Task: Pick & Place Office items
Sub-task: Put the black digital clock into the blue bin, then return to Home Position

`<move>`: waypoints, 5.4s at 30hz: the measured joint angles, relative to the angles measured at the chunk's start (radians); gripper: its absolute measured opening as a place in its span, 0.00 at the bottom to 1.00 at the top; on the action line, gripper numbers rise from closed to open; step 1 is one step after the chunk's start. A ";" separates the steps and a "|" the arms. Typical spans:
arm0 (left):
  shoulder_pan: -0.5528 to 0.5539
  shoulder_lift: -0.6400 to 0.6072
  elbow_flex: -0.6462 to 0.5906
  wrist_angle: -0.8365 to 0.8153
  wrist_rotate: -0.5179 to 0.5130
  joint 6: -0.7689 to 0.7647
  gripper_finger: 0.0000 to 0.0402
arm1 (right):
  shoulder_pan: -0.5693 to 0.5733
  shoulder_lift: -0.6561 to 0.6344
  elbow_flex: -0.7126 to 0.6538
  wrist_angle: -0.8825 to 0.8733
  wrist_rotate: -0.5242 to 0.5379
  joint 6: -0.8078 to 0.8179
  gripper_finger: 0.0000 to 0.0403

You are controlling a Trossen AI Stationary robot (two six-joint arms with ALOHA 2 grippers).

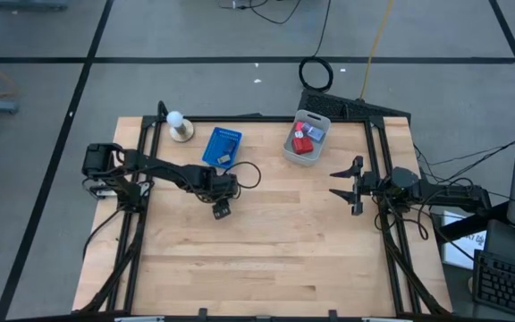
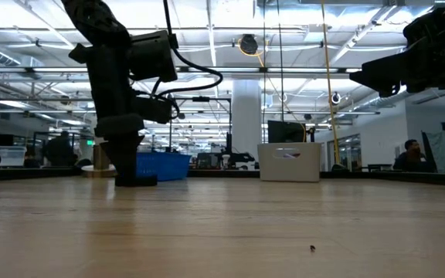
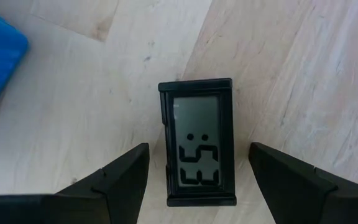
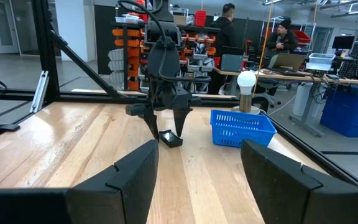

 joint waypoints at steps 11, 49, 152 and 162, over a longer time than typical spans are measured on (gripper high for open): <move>0.000 0.001 0.000 0.005 0.001 0.000 0.70 | 0.000 0.000 0.000 0.000 0.000 0.000 0.55; 0.000 -0.198 -0.001 0.032 -0.008 0.105 0.34 | 0.000 0.000 0.000 0.000 0.000 0.000 0.55; 0.424 -1.049 -0.311 0.432 0.277 0.074 0.63 | 0.000 0.000 0.000 0.000 0.000 0.000 0.55; 0.424 -1.332 -0.311 0.185 0.265 0.211 0.66 | 0.000 0.000 0.000 0.000 0.000 0.000 0.55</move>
